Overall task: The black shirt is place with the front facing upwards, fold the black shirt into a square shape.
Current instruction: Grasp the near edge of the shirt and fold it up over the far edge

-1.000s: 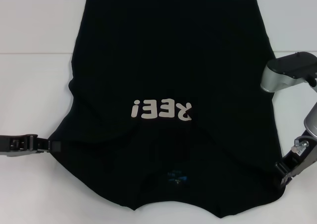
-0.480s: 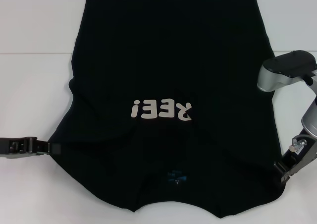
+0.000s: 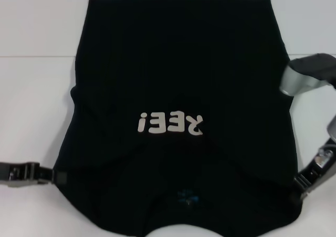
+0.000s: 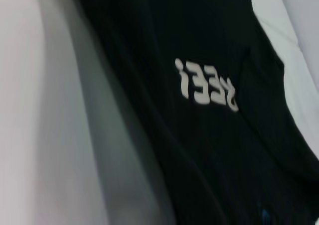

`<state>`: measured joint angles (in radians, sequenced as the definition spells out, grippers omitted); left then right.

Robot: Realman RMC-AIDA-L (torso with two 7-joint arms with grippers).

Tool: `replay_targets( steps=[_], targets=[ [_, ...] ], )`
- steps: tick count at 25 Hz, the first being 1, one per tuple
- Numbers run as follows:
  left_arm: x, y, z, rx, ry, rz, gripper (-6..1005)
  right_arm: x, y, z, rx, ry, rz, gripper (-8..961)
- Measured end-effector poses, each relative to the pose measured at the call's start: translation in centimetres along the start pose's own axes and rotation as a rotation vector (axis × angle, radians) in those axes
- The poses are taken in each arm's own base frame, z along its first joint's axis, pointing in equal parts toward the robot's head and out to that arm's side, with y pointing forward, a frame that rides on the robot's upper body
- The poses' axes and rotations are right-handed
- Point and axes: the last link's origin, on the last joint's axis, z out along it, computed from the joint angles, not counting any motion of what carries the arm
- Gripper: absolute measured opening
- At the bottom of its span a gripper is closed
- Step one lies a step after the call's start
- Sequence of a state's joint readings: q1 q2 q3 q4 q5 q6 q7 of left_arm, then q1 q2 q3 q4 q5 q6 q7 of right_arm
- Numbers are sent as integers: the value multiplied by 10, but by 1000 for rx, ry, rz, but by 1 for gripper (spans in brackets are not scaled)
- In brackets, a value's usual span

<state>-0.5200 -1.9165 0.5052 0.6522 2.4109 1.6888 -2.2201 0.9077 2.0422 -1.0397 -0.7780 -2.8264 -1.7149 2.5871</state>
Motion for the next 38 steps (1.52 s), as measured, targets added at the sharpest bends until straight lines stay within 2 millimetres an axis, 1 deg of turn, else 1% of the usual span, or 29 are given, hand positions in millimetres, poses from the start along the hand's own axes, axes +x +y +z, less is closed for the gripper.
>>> replay_targets(
  steps=[4,10,12,15,17,20,23,26,28,30,34,35,36,38],
  targets=[
    [-13,1,4,-27,-75,-12,56,19,-4,1,-90,26,7,46],
    [-38,7,5,-96,-198,-23,56,59,-16,14,-190,73,32,45],
    [-49,11,5,-136,-253,-32,56,73,-21,19,-220,83,43,45],
    [-62,15,6,-181,-329,-29,56,89,-27,22,-267,75,61,45],
    [-66,16,6,-191,-352,-27,57,98,-31,23,-296,51,73,46],
    [-67,18,6,-207,-365,-19,57,104,-32,27,-350,16,70,46],
    [-62,21,9,-214,-353,-5,57,105,-31,30,-401,-27,67,46],
    [-51,23,9,-218,-305,10,57,103,-27,30,-484,-112,63,46],
    [-40,24,9,-219,-248,19,57,102,-28,28,-536,-185,76,45],
    [-25,23,5,-212,-157,17,58,101,-34,25,-569,-282,118,44],
    [3,19,-4,-198,29,-21,58,100,-55,16,-608,-501,255,42],
    [9,17,-5,-188,69,-37,58,100,-59,14,-616,-553,285,42],
    [21,13,-7,-166,152,-65,58,99,-63,12,-626,-610,316,42],
    [33,10,-6,-147,238,-79,58,95,-71,7,-641,-729,368,42]
  ],
)
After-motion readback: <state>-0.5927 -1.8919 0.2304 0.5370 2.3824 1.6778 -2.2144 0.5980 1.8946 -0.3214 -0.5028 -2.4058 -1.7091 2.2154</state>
